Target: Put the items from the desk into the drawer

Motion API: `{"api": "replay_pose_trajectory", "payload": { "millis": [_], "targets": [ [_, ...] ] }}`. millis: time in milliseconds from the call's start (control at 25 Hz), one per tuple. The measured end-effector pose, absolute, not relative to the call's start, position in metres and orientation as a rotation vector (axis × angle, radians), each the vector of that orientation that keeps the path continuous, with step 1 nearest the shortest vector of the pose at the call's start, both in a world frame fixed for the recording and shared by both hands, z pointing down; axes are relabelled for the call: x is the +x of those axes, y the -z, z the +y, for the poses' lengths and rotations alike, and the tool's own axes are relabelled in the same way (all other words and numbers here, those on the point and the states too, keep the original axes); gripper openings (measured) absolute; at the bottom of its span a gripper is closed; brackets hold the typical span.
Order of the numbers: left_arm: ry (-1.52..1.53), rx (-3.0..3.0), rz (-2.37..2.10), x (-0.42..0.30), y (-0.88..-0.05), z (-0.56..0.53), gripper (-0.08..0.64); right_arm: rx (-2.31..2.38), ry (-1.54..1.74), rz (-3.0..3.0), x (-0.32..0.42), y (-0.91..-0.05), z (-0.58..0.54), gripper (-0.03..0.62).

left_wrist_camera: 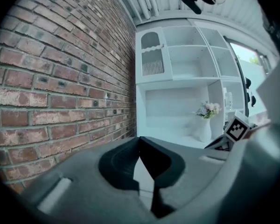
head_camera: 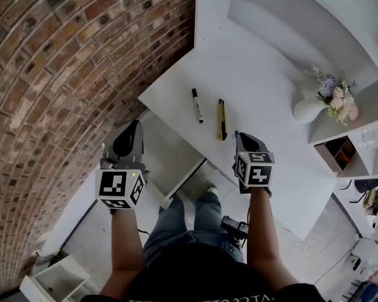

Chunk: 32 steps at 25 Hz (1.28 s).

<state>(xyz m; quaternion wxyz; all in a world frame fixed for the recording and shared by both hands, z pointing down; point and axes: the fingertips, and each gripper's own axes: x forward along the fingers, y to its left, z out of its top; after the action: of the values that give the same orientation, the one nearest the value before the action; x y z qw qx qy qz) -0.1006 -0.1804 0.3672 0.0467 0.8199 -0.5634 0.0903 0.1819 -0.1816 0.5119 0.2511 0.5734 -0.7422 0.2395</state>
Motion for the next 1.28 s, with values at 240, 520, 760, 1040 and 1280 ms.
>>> {"api": "replay_pose_trajectory", "payload": {
  "millis": [240,520,760,1040,1280],
  "targets": [
    [-0.285,2.521,-1.663,-0.153,-0.379,-0.174,0.002,1.61,-0.658,-2.004,0.129,-0.511,-0.166,0.014],
    [-0.268,2.539,-1.617,-0.193,-0.389,-0.175,0.002,1.596,-0.653,-1.989,0.079,-0.522,-0.152,0.014],
    [-0.275,2.543,-1.572,-0.2,-0.401,-0.173,0.002,1.526,-0.674,-1.982,0.051,-0.54,-0.144,0.014],
    [-0.284,2.535,-1.557,-0.206,-0.414,-0.168,0.002,1.405,-0.725,-1.972,0.02,-0.581,-0.133,0.014],
    [-0.302,2.517,-1.547,-0.208,-0.43,-0.164,0.002,1.284,-0.764,-1.917,0.004,-0.635,-0.127,0.014]
  ]
}}
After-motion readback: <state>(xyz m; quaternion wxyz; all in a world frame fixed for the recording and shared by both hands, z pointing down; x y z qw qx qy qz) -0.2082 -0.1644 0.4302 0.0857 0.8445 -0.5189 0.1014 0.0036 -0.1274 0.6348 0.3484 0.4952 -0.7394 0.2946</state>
